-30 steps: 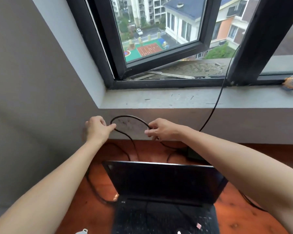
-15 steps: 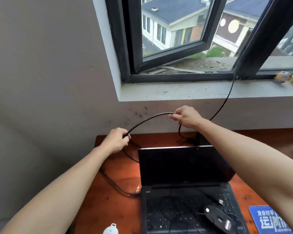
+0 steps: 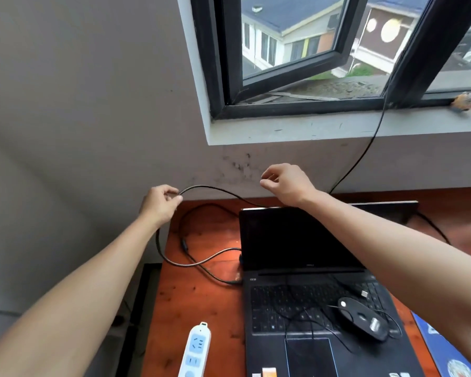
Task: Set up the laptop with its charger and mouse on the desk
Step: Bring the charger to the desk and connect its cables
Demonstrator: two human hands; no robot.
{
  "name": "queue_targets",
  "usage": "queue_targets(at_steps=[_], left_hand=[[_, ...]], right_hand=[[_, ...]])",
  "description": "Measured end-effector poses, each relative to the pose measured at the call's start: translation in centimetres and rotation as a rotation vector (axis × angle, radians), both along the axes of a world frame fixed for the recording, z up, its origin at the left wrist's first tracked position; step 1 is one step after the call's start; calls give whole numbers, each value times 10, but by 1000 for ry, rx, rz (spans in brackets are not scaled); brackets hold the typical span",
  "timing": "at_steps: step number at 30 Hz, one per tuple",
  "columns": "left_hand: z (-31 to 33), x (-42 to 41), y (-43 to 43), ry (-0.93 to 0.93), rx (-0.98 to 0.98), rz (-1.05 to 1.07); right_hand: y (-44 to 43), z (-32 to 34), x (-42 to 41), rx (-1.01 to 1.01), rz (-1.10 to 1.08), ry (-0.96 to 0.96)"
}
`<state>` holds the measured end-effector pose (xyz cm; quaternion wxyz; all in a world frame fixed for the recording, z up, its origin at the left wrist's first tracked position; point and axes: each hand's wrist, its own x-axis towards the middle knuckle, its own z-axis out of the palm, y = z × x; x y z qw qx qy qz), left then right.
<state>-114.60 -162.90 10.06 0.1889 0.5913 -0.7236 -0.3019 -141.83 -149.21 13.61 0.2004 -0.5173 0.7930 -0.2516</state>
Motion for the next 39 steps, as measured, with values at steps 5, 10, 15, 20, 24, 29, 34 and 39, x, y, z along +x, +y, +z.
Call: queue_targets(at_steps=[5, 10, 15, 20, 24, 29, 34, 39], left_hand=[[-33, 50, 31, -116, 136, 114], [-61, 79, 75, -212, 252, 94], [-96, 73, 100, -222, 387, -58], [-125, 49, 77, -293, 375, -218], [-146, 23, 63, -227, 386, -409], [-156, 21, 57, -272, 309, -512], [-131, 51, 28, -189, 199, -558], [-94, 87, 2, -66, 166, -610]], right_hand=[[33, -9, 41, -155, 109, 182], [59, -39, 76, -382, 154, 411], [72, -63, 103, -541, 271, 523], [82, -123, 130, -96, 290, 440], [84, -156, 141, 319, 174, 279], [83, -166, 153, 427, 44, 246], [61, -152, 164, 273, -63, 280], [32, -141, 190, 303, -21, 324]])
